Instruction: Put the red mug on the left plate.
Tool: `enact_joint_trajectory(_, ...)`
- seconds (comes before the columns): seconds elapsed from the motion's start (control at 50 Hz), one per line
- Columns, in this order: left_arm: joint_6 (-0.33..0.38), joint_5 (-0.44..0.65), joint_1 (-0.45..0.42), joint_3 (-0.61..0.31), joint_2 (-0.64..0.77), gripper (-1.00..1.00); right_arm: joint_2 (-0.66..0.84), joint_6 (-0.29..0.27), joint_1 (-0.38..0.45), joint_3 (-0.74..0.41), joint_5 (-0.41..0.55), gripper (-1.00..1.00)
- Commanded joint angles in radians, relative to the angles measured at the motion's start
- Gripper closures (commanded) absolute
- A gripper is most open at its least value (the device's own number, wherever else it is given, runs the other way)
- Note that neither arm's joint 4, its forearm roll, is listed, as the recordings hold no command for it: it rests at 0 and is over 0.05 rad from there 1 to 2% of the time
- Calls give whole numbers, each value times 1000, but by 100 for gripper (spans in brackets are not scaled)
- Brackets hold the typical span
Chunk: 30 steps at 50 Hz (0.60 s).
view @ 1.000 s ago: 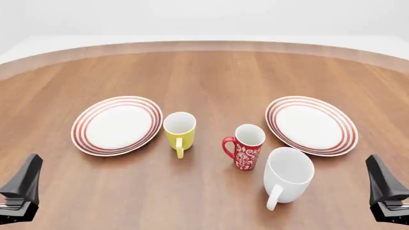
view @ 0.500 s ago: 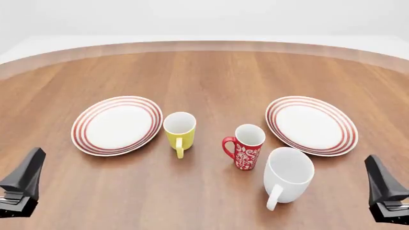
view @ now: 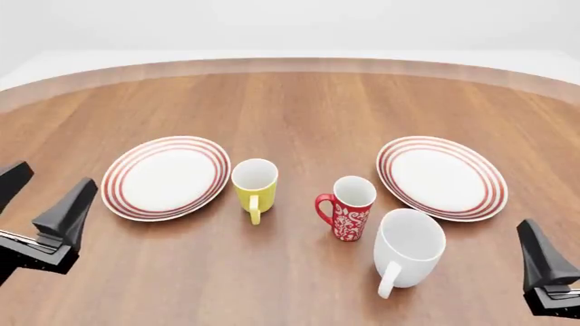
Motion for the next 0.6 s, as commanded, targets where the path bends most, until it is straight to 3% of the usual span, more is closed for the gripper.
enact_joint_trajectory(0.02, 55, -122, -70, -33, 161, -100, -1, -3, 2, -8, 9, -100)
enact_joint_trajectory(0.16, 63, -152, -99, -46, 216, -100, -1, -3, 0, 2, 0, -100)
enact_joint_trajectory(0.2, 85, -195, -127, -59, 276, -100, -1, -5, 2, 3, -1, -100)
enact_joint_trajectory(0.22, 103, -263, -218, -110, 428, -100, -1, -11, 6, 4, -2, -100)
enact_joint_trajectory(0.6, 115, -281, -278, -169, 527, -100, -1, -11, 7, -6, 11, -100)
